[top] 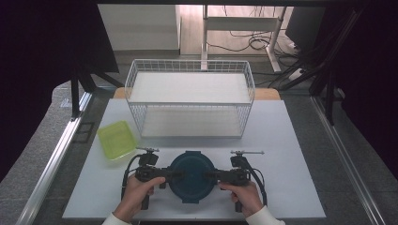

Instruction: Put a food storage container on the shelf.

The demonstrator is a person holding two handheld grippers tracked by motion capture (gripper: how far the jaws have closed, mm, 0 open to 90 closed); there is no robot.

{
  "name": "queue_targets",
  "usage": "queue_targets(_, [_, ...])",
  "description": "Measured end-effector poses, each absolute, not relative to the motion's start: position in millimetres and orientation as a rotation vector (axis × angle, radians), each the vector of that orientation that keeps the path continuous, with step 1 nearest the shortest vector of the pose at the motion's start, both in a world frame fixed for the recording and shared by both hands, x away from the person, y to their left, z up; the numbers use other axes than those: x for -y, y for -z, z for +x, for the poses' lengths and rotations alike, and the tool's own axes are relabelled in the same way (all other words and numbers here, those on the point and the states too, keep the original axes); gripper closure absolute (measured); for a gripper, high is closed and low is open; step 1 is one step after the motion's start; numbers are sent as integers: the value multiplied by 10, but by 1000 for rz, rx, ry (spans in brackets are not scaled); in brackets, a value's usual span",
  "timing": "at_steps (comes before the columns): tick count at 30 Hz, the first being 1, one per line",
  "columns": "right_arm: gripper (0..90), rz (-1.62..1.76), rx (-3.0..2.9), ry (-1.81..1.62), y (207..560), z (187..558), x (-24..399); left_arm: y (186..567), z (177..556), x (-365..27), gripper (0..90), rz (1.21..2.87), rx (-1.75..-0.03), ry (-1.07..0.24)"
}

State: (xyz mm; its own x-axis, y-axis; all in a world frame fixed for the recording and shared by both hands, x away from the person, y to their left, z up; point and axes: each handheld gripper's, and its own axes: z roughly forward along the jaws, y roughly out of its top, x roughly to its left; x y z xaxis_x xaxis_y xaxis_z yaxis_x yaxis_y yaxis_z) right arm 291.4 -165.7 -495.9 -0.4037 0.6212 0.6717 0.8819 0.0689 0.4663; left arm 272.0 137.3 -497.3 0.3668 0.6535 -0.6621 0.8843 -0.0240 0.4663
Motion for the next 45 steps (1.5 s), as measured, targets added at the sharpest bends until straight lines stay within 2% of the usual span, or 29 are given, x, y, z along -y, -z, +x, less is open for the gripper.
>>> queue_targets(28, [384, -1471, 2157, 1333, 4679, 3046, 1659, 4797, 2806, -1340, 322, 1770, -1313, 280])
queue_targets(45, [386, -1422, 2195, 1430, 4245, 3223, 1622, 4305, 2977, -1384, 325, 1763, -1264, 186])
